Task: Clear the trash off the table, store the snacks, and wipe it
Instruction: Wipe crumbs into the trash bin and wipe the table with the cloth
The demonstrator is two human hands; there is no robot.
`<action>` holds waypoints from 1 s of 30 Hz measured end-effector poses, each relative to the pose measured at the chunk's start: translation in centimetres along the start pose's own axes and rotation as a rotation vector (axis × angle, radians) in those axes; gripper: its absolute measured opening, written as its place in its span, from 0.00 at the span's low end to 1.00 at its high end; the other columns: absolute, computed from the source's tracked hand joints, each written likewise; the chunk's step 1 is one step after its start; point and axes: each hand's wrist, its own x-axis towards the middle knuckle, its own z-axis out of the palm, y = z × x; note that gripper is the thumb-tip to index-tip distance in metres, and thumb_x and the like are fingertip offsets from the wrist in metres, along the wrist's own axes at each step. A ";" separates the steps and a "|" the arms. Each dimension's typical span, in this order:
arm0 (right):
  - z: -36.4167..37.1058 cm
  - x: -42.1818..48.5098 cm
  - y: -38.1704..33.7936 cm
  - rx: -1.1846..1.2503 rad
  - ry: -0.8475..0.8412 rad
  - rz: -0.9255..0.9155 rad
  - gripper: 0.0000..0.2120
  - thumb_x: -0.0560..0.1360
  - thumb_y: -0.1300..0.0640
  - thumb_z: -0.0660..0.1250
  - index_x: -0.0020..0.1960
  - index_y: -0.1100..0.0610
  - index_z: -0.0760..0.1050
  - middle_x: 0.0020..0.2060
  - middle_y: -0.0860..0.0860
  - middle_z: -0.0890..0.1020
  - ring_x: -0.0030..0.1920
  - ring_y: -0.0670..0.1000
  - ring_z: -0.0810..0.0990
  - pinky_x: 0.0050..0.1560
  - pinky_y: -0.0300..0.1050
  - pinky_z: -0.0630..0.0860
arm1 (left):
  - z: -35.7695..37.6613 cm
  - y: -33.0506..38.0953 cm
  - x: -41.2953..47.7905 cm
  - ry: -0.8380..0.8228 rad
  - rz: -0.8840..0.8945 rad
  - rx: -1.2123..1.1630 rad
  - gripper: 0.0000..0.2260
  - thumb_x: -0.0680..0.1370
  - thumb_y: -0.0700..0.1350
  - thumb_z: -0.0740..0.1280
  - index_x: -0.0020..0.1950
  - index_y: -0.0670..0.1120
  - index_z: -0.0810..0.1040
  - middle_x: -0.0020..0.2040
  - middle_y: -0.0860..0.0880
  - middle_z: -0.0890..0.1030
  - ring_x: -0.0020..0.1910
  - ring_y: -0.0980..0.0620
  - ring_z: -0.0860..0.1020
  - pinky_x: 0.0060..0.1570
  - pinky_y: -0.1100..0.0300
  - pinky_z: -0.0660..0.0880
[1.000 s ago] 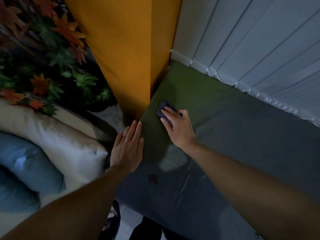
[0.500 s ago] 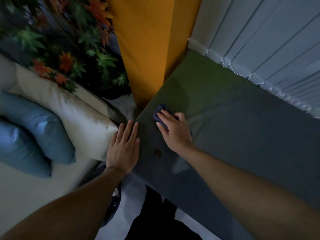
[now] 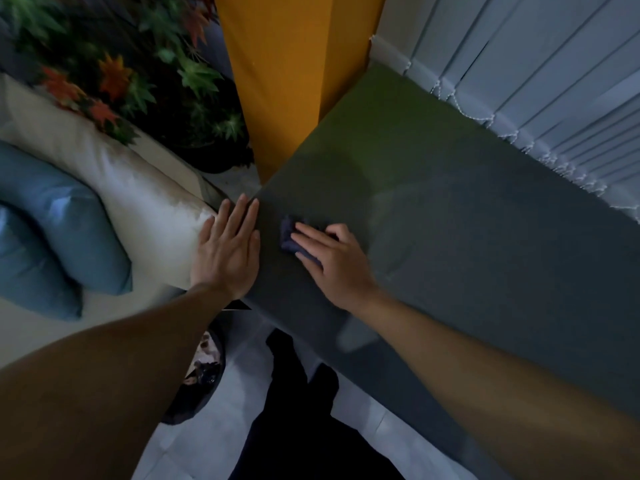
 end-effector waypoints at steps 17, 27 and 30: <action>-0.3 -0.2 0.6 -0.055 0.175 0.215 0.14 0.79 0.53 0.67 0.63 0.53 0.81 0.61 0.45 0.82 0.46 0.56 0.75 0.49 0.51 0.77 | -0.2 -0.2 0.5 -0.045 0.030 0.012 0.25 0.84 0.55 0.41 0.81 0.52 0.46 0.81 0.51 0.49 0.80 0.48 0.48 0.77 0.48 0.50; -2.3 -4.1 1.4 -0.135 0.085 0.042 0.14 0.82 0.55 0.61 0.64 0.57 0.79 0.64 0.49 0.80 0.57 0.50 0.76 0.57 0.45 0.71 | -0.8 0.5 1.4 -0.064 0.280 0.102 0.27 0.82 0.53 0.45 0.80 0.47 0.54 0.81 0.48 0.55 0.79 0.44 0.52 0.77 0.45 0.52; -3.2 -3.7 2.1 -0.140 0.176 0.363 0.14 0.82 0.53 0.63 0.65 0.54 0.79 0.65 0.47 0.79 0.50 0.55 0.74 0.56 0.47 0.75 | -1.3 1.2 2.4 -0.068 0.324 0.079 0.27 0.81 0.53 0.48 0.79 0.45 0.58 0.78 0.45 0.61 0.78 0.42 0.55 0.76 0.44 0.53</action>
